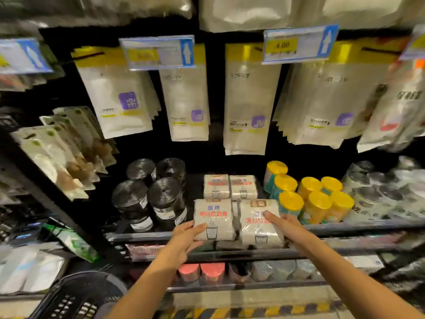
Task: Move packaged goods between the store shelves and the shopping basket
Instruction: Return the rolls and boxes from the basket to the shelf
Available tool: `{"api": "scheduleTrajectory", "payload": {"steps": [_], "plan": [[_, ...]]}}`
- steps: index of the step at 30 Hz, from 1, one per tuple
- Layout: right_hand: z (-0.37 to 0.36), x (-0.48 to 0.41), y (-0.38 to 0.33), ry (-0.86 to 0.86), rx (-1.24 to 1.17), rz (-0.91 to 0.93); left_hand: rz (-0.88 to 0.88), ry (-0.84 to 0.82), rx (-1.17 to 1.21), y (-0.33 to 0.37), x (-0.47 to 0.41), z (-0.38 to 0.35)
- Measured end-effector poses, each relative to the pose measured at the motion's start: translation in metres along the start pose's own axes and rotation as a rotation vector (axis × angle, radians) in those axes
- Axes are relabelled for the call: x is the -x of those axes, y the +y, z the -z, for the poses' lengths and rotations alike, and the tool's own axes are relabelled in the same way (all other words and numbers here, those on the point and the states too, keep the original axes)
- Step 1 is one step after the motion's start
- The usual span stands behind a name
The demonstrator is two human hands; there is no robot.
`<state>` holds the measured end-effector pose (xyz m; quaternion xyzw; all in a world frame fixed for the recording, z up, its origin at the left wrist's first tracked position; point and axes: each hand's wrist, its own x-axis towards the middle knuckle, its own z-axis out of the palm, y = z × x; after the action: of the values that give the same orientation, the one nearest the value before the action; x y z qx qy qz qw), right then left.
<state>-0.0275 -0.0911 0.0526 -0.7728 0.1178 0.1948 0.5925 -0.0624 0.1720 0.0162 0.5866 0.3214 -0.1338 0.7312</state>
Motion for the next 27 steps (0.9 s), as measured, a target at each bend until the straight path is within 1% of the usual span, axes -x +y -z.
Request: {"api": "scheduleTrajectory", "payload": {"steps": [4, 7, 10, 12, 14, 17, 21, 23, 24, 27], "plan": [[0.007, -0.036, 0.001, 0.011, -0.013, -0.064, 0.051, 0.024, -0.011, 0.003, -0.034, -0.013], [0.002, -0.061, -0.002, 0.026, -0.028, -0.094, 0.07, 0.071, -0.037, 0.005, -0.057, -0.019], [-0.005, -0.086, -0.005, 0.068, -0.05, -0.153, 0.103, 0.084, -0.081, 0.005, -0.083, -0.023], [-0.012, -0.104, -0.005, 0.085, -0.068, -0.207, 0.133, 0.098, -0.065, 0.007, -0.097, -0.026], [-0.016, -0.126, 0.006, 0.102, -0.055, -0.247, 0.143, 0.125, -0.045, 0.008, -0.108, -0.031], [-0.021, -0.148, 0.017, 0.103, 0.019, -0.331, 0.143, 0.139, -0.079, 0.013, -0.119, -0.038], [-0.026, -0.168, 0.024, 0.053, 0.069, -0.339, 0.127, 0.141, -0.138, 0.009, -0.131, -0.034], [-0.028, -0.172, 0.028, 0.044, 0.062, -0.342, 0.132, 0.139, -0.228, 0.002, -0.135, -0.03], [-0.029, -0.172, 0.029, 0.049, 0.057, -0.339, 0.12, 0.137, -0.319, -0.002, -0.138, -0.029], [-0.029, -0.171, 0.037, 0.114, 0.067, -0.304, 0.053, 0.127, -0.745, 0.001, -0.137, -0.029]]}}
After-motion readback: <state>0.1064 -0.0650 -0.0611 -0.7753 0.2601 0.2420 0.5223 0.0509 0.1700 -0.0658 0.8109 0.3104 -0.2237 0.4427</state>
